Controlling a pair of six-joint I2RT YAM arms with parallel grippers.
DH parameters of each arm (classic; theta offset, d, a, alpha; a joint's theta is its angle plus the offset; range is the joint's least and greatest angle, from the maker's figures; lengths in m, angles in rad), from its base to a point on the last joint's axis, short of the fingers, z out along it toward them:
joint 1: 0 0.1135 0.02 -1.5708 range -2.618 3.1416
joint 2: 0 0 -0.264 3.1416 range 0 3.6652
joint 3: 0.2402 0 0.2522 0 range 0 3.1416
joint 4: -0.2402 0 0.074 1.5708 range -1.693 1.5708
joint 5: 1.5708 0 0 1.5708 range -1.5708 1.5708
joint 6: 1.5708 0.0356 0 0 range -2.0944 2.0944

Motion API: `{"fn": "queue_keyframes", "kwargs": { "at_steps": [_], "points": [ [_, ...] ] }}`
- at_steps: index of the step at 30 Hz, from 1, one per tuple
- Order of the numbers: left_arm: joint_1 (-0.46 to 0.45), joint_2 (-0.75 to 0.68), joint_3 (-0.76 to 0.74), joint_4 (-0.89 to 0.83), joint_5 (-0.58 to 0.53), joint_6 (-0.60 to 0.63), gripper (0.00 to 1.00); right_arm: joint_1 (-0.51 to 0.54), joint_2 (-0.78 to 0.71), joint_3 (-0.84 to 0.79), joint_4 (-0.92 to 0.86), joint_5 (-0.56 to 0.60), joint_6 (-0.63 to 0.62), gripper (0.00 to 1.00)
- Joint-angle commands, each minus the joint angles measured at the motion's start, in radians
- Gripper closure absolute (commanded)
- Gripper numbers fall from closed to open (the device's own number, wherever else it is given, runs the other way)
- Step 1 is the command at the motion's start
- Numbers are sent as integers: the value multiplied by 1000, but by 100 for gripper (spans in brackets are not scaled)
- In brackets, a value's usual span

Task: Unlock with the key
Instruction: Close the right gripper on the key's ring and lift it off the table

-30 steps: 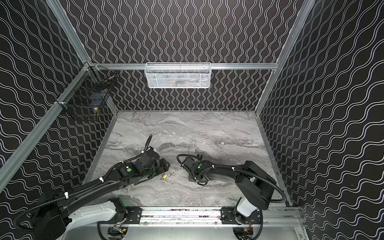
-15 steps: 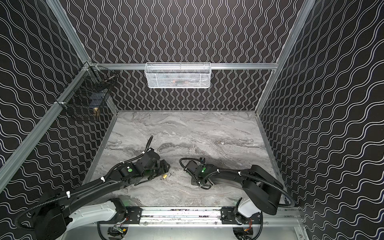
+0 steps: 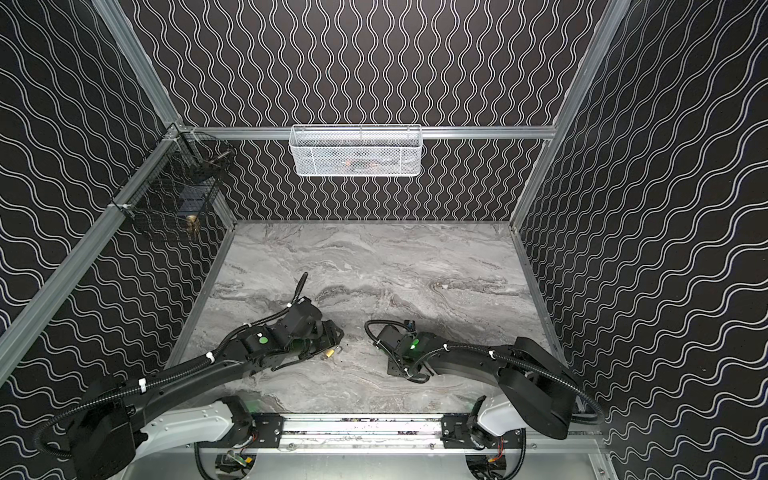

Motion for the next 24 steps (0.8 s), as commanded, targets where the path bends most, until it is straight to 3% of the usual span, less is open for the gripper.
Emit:
{"fn": "queue_keyframes", "kwargs": {
  "at_steps": [1,16,24],
  "points": [
    [-3,1,2,8,-3,-15,34,11,-12,-9,-48,-12,37,64],
    [-28,-17,8,-1,-18,-40,34,22,-174,-87,-187,-40,59,65],
    [-43,9,7,14,-22,-50,34,22,-97,-74,-131,-42,42,64]
  ]
}}
